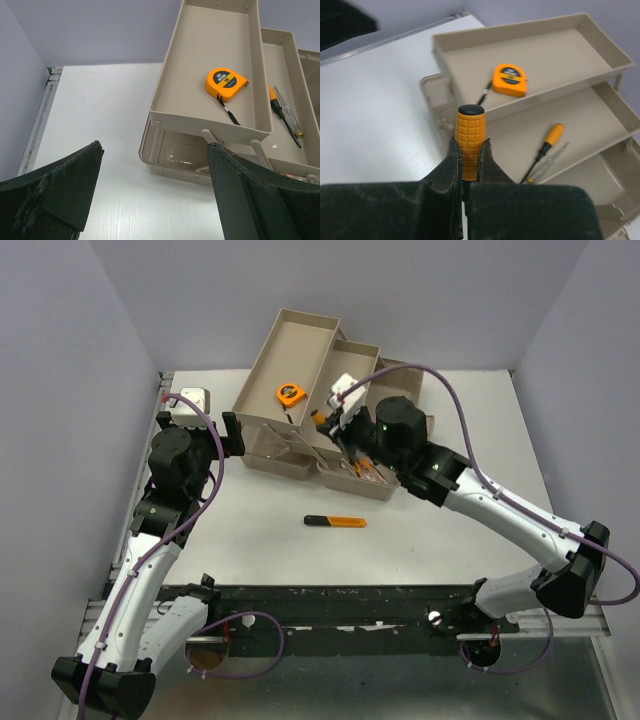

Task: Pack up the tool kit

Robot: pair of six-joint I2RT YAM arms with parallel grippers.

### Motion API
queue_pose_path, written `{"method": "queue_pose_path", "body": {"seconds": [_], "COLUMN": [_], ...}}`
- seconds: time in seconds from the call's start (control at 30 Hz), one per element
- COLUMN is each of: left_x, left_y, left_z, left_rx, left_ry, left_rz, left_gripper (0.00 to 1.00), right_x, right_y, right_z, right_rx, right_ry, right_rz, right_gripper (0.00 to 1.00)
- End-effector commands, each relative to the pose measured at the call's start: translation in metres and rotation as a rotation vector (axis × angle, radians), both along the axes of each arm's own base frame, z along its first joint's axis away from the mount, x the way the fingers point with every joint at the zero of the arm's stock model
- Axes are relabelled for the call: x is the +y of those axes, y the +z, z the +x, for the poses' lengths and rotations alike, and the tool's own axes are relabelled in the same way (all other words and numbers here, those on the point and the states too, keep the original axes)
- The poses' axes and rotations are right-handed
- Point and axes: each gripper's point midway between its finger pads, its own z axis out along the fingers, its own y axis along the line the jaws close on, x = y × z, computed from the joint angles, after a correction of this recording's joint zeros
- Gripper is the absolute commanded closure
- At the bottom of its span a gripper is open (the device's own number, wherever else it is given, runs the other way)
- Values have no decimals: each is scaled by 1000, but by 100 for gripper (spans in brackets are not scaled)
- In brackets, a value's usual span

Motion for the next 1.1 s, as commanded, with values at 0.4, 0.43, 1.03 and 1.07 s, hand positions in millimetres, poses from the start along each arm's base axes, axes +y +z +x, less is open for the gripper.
{"method": "queue_pose_path", "body": {"seconds": [0.4, 0.43, 1.03, 1.07], "left_x": [-5, -5, -8, -8], "left_y": [7, 8, 4, 4], "left_z": [-2, -2, 1, 1], "left_rx": [-35, -37, -25, -25], "left_ry": [-26, -28, -41, -41], "left_rz": [-21, -24, -23, -23], "left_gripper": [1, 1, 1, 1], "right_x": [-50, -49, -37, -35], "right_y": [-37, -42, -143, -142], "right_z": [178, 182, 203, 203], "right_rx": [529, 542, 659, 650], "right_ry": [-422, -427, -519, -511], "right_rz": [475, 474, 194, 183], "right_gripper": [99, 100, 99, 99]}}
